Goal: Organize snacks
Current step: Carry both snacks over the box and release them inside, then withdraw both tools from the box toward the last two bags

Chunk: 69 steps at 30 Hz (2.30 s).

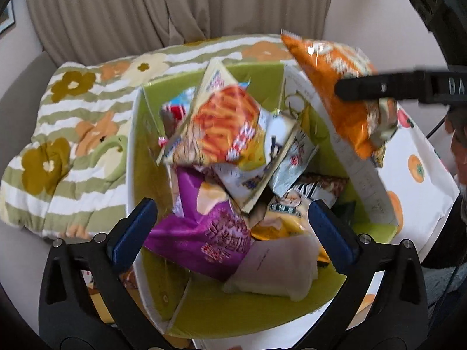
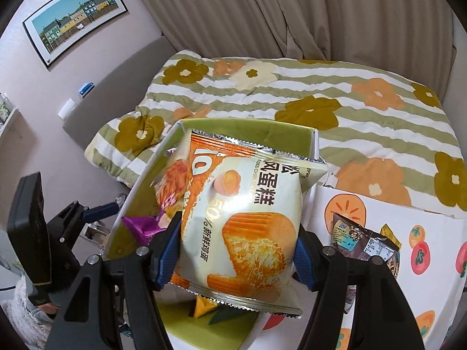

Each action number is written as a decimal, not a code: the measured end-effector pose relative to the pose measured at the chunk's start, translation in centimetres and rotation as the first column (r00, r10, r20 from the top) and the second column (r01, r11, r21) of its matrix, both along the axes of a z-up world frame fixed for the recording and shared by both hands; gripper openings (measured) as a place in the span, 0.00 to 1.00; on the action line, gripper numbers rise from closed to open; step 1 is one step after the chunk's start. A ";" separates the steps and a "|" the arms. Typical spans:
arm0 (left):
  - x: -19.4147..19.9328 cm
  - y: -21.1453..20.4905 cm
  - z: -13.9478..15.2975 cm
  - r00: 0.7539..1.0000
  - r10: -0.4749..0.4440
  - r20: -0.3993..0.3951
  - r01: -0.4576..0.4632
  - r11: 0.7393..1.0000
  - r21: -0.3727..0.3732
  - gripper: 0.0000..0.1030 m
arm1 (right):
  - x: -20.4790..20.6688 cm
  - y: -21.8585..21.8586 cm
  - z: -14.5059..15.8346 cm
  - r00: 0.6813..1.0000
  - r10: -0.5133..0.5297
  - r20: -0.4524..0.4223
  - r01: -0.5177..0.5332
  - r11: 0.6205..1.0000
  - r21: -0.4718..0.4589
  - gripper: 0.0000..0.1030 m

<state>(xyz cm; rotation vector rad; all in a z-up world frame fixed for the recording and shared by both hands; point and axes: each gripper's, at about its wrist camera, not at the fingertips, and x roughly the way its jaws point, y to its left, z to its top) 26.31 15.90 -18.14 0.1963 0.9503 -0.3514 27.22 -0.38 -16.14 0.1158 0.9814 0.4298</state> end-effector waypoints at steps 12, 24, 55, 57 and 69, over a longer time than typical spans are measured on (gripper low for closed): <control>2.0 0.3 -0.6 0.998 0.057 -0.020 -0.057 0.998 -0.005 0.99 | 6.6 0.7 -1.4 0.999 -0.030 -0.023 0.030 1.000 -0.003 0.67; 1.3 0.8 -0.3 0.993 0.114 -0.040 -0.115 0.993 -0.027 0.99 | 5.5 0.9 -1.6 1.000 -0.011 0.000 0.011 1.000 -0.005 1.00; -2.3 -13.1 5.1 0.994 0.104 0.047 -0.097 0.988 -0.124 0.99 | -6.1 -16.5 4.2 0.974 -0.189 0.125 0.198 0.978 -0.063 1.00; -2.2 -15.6 4.7 0.994 0.098 0.045 -0.093 0.989 -0.114 0.99 | -5.9 -18.3 3.7 0.979 -0.165 0.121 0.174 0.982 -0.075 1.00; 1.5 -26.8 -0.2 0.989 0.149 -0.020 -0.148 0.987 0.062 0.99 | -3.1 -25.7 -2.8 0.998 -0.054 -0.023 0.053 0.998 -0.030 1.00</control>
